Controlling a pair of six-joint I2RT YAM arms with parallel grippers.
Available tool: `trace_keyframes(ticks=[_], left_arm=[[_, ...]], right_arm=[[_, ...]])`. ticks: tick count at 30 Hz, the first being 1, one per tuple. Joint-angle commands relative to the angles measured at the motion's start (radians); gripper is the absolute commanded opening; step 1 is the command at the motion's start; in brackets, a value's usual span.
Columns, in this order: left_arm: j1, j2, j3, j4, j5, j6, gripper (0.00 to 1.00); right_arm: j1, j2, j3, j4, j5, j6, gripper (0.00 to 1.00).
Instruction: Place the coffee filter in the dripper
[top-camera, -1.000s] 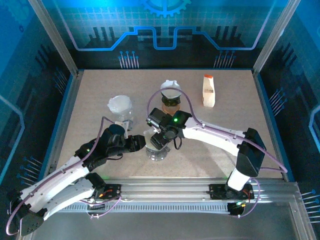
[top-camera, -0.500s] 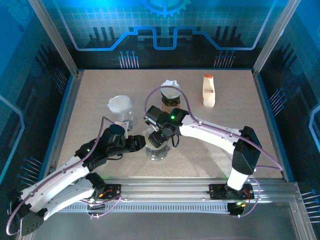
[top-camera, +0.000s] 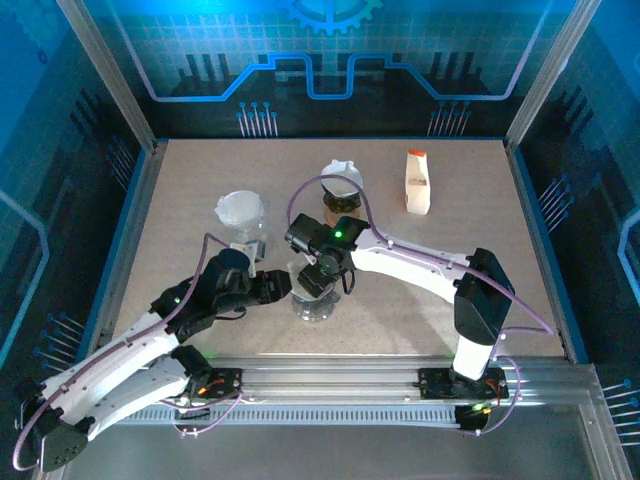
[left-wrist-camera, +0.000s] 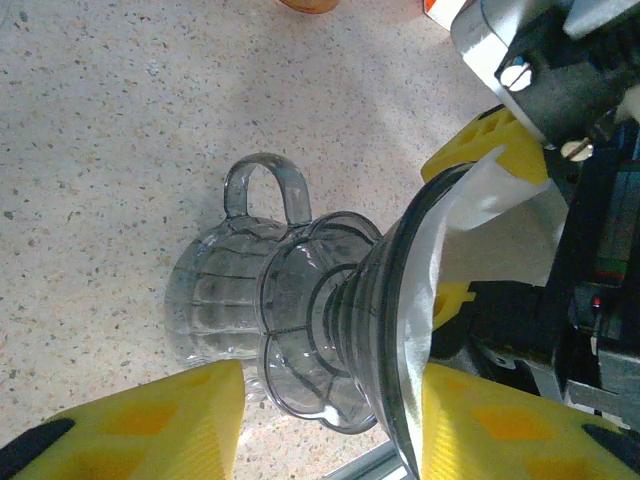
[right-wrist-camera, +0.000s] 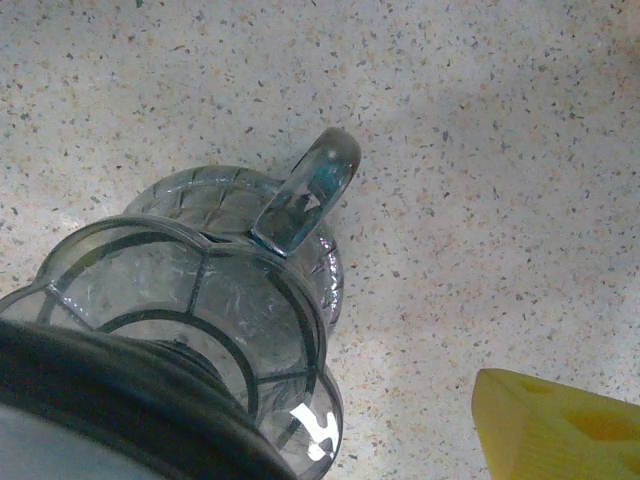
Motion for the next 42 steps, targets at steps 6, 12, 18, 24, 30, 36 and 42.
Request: trace_keyframes(ticks=[6,12,18,24,30,36,42], left_arm=[[0.008,0.010,-0.015,0.009,0.018,-0.008,0.50],[0.008,0.010,-0.017,0.013,0.021,-0.011,0.49],[0.009,0.013,-0.018,0.016,0.024,-0.010,0.48],[0.008,0.010,-0.020,0.018,0.023,-0.011,0.48],[0.009,0.007,-0.022,0.017,0.021,-0.010,0.48],[0.011,0.004,-0.026,0.017,0.021,-0.008,0.48],[0.011,0.004,-0.026,0.015,0.021,-0.011,0.48]], right_arm=[[-0.011,0.026,0.024,-0.030,0.019,-0.008,0.77],[-0.012,0.027,0.029,-0.030,0.027,-0.006,0.77],[-0.011,-0.007,0.046,-0.030,0.035,-0.003,0.77],[-0.010,-0.073,0.039,-0.016,0.039,0.008,0.78],[-0.015,-0.118,0.012,-0.038,0.069,0.022,0.78],[-0.033,-0.135,-0.019,-0.042,0.105,0.047,0.78],[-0.036,-0.135,-0.010,-0.030,0.108,0.033,0.78]])
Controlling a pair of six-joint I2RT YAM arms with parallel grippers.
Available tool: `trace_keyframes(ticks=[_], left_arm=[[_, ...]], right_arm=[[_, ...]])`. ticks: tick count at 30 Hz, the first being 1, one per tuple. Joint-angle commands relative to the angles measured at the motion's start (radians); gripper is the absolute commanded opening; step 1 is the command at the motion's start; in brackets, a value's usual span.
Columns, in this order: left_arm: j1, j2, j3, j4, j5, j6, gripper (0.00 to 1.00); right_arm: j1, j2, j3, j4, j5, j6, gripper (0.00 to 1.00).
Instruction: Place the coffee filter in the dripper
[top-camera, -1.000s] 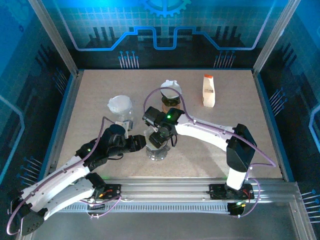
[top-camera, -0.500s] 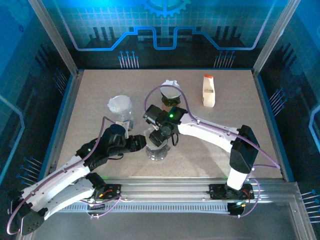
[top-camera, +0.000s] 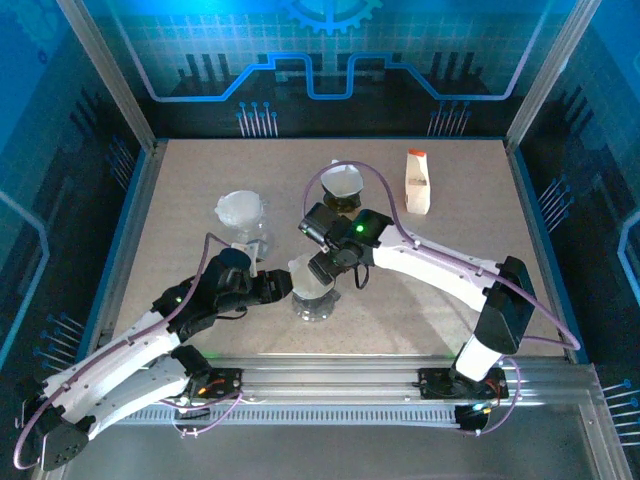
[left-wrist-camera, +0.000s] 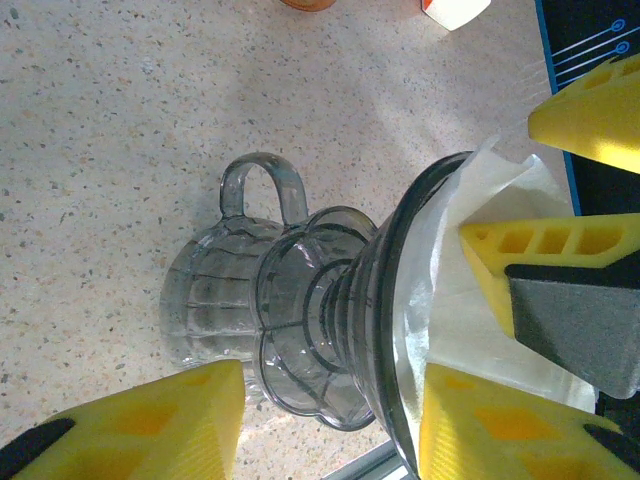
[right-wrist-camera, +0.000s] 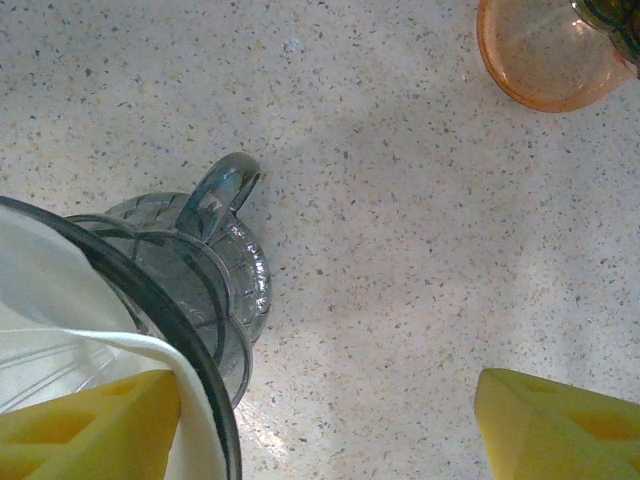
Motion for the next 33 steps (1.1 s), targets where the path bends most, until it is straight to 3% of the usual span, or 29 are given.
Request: trace_keyframes(ticks=[1,20,33], left_arm=[[0.011,-0.008,-0.023,0.001,0.014,-0.010,0.48],[0.014,-0.008,-0.024,0.005,0.014,-0.013,0.48],[0.014,-0.013,-0.024,-0.003,0.008,-0.017,0.49]], right_arm=[[-0.004,-0.024,-0.003,0.007,0.014,-0.001,0.78],[0.037,-0.174,-0.128,-0.004,-0.013,0.043,0.79],[-0.011,-0.051,0.026,0.082,-0.080,-0.035,0.80]])
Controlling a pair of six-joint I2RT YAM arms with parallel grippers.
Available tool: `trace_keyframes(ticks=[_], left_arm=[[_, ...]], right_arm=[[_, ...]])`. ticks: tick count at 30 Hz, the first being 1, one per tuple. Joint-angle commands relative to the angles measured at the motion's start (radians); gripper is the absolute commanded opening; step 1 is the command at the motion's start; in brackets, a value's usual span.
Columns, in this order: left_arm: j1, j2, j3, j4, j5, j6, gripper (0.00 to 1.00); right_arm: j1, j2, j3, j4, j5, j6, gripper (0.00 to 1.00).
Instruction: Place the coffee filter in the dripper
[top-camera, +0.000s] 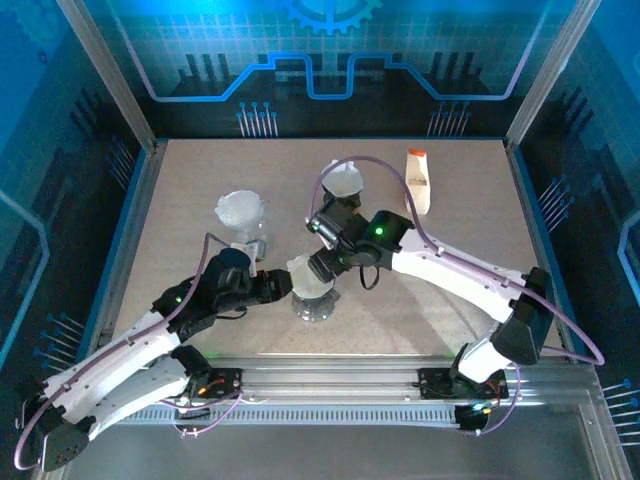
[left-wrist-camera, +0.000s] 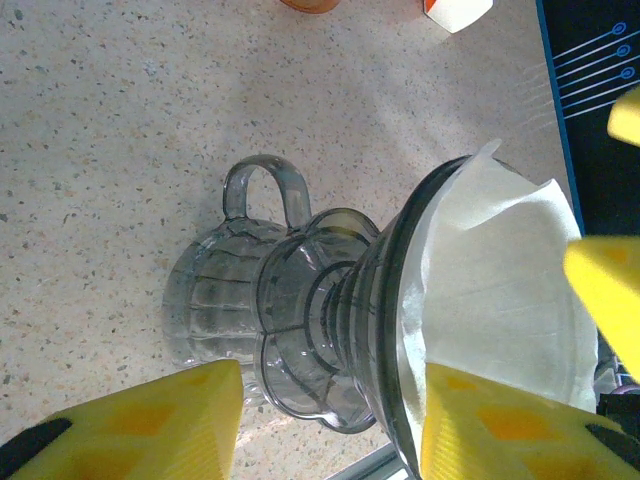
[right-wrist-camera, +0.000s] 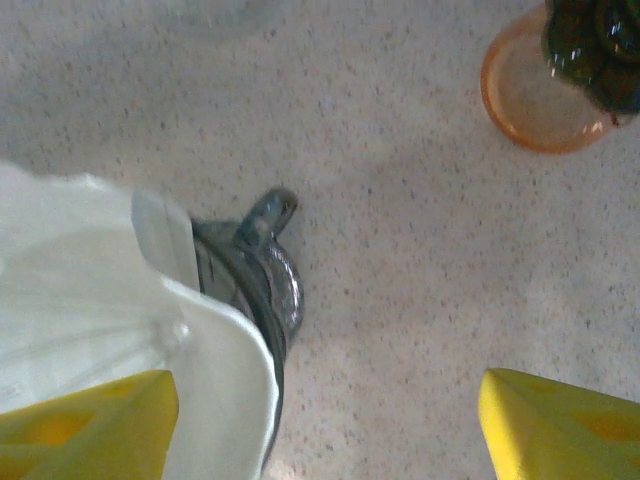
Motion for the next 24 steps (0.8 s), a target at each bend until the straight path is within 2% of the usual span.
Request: trace_keyframes(ticks=[1,9,15,24], left_arm=[[0.007,-0.011,-0.019,-0.008,0.009,-0.018,0.49],[0.009,-0.007,-0.016,-0.009,0.010,-0.013,0.49],[0.009,-0.009,-0.010,-0.008,0.010,-0.015,0.50],[0.009,-0.011,0.025,-0.004,0.012,-0.012,0.58]], right_arm=[[-0.014,0.056,0.045,0.025,-0.029,-0.028,0.80],[-0.036,0.091,0.067,0.016,0.021,-0.011,0.79],[-0.031,0.007,0.005,0.095,-0.022,-0.024,0.79],[-0.028,-0.115,-0.076,0.114,0.008,-0.004,0.79]])
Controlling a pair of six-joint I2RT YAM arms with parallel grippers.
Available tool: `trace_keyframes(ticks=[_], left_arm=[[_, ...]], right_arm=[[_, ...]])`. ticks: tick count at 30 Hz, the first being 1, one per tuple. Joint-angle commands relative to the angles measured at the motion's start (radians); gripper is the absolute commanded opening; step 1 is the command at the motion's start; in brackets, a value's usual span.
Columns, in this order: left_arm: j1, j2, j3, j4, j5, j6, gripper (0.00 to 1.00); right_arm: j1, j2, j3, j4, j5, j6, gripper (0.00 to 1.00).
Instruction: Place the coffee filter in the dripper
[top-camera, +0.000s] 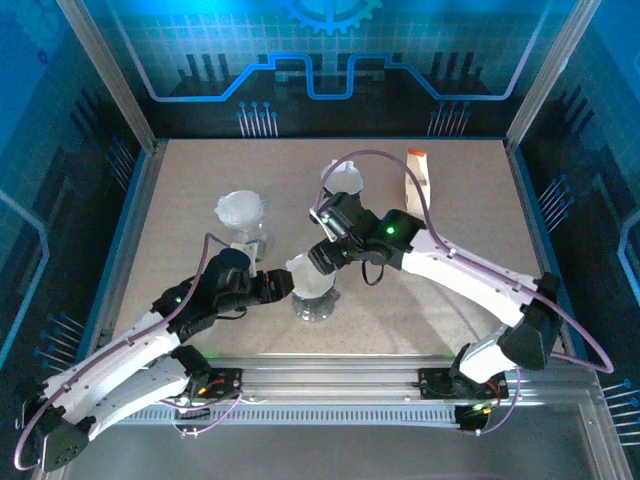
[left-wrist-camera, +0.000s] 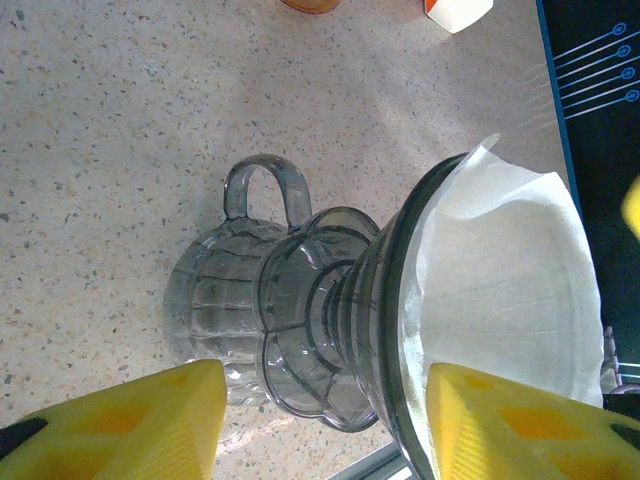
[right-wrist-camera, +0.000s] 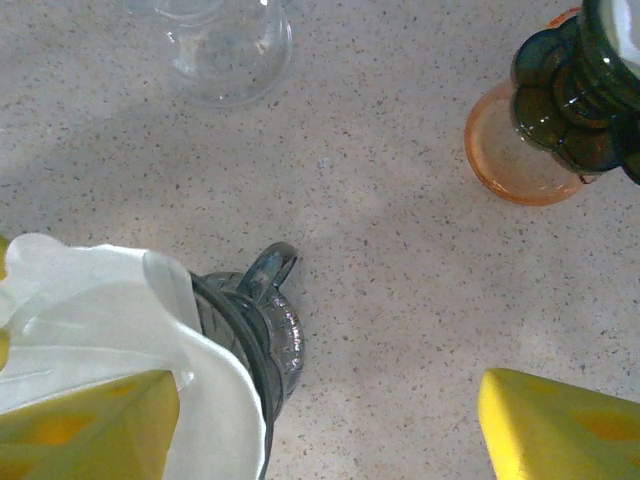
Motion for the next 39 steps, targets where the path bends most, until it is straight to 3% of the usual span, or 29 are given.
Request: trace_keyframes(ticks=[1,21,29,34,39], left_arm=[[0.011,-0.011,0.030,-0.004,0.012,-0.012,0.59],[0.010,-0.042,0.091,-0.025,0.011,-0.011,0.68],[0.044,-0.183,0.127,-0.229,-0.147,0.003,0.60],[0.121,-0.233,0.028,-0.265,-0.040,-0.047,0.54],[0.126,-0.227,-0.116,-0.181,0.066,-0.092,0.46]], right_arm=[[-0.002,-0.049,-0.033,0.022,0.022,0.014,0.79],[-0.003,-0.209,-0.171,0.042,0.122,0.075,0.80],[-0.026,-0.323,-0.300,0.014,0.166,0.130,0.79],[-0.056,-0.387,-0.437,0.052,0.096,0.166,0.76],[-0.078,-0.430,-0.608,0.170,-0.039,0.177,0.71]])
